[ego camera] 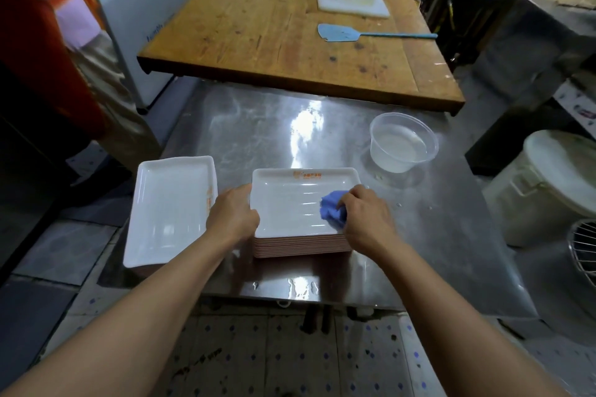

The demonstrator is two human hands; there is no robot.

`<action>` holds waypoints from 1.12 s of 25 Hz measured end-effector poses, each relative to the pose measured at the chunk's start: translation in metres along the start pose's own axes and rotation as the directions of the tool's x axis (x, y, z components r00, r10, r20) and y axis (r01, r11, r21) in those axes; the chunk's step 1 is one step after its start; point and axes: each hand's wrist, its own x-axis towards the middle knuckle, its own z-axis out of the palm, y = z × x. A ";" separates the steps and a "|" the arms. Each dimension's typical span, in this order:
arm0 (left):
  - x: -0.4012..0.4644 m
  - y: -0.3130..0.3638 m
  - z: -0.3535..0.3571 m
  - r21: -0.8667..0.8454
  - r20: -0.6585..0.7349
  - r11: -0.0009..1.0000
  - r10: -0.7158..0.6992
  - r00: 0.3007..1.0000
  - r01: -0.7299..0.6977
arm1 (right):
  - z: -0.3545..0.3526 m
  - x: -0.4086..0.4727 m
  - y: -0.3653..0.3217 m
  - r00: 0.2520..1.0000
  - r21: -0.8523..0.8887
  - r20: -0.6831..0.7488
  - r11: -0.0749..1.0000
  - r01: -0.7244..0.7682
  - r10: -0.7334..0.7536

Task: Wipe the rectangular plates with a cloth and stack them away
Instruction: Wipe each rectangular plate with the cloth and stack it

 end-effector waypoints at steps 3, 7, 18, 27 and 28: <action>0.000 0.000 0.000 0.030 -0.016 0.999 0.021 1.000 -0.021 | -0.002 0.026 0.000 0.998 -0.110 -0.008 0.992 0.057 -0.058; -0.002 0.003 0.001 0.068 -0.025 0.998 0.000 1.000 0.002 | -0.003 0.036 -0.003 0.998 -0.166 0.000 0.984 0.066 -0.067; -0.007 0.013 0.002 0.133 -0.008 0.988 -0.074 0.997 0.074 | -0.019 -0.031 0.005 0.988 -0.156 0.059 0.976 0.151 -0.144; -0.038 0.049 0.028 0.356 0.002 0.860 0.392 0.920 -0.367 | -0.038 -0.054 0.034 0.967 0.438 -0.120 0.886 -0.153 0.227; -0.040 0.054 0.033 0.365 0.058 0.833 0.426 0.903 -0.416 | -0.038 -0.055 0.037 0.963 0.458 -0.125 0.875 -0.159 0.240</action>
